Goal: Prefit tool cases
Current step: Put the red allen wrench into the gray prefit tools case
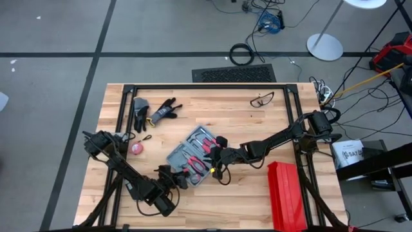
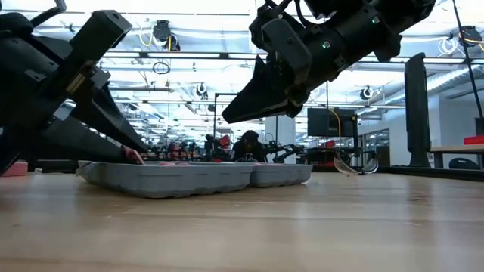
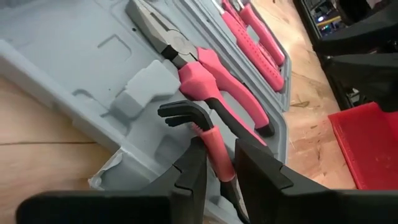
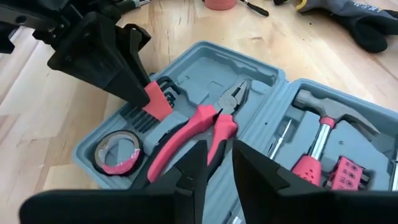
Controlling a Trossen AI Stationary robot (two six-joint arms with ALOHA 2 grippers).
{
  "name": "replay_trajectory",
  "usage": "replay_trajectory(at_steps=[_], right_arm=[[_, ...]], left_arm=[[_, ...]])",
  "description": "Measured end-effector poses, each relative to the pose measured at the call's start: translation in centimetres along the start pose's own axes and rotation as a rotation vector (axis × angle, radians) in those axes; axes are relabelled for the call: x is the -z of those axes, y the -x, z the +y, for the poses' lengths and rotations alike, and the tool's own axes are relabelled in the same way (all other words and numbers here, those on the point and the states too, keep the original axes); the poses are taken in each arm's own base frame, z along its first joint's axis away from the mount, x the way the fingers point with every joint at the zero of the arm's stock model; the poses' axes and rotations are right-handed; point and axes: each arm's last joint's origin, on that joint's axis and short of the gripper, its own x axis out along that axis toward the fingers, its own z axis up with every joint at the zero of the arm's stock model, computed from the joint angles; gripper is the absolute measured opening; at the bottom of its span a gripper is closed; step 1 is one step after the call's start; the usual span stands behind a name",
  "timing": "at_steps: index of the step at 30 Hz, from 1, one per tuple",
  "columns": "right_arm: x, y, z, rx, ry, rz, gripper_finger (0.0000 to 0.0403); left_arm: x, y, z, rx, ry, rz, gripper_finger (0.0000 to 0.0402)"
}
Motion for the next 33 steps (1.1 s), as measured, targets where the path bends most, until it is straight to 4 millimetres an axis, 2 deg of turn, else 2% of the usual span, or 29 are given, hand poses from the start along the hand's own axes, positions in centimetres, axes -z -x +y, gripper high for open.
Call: replay_trajectory(at_steps=[8,19,29,33], right_arm=[[0.0,0.0,0.0,-0.001,-0.001,-0.004,0.007],[0.0,0.0,0.0,-0.004,0.007,-0.004,0.007],[0.0,0.0,0.0,-0.004,0.017,-0.004,0.007],[0.0,0.0,0.0,-0.004,0.017,-0.004,0.007]], left_arm=[[0.2,0.3,-0.8,0.002,0.023,0.019,0.0089],[0.2,0.3,-0.9,0.009,0.011,0.023,0.0092],[0.4,0.3,-1.2,0.032,0.019,0.027,0.0166],[0.2,0.6,-1.3,0.031,0.01,0.029,0.0184]])
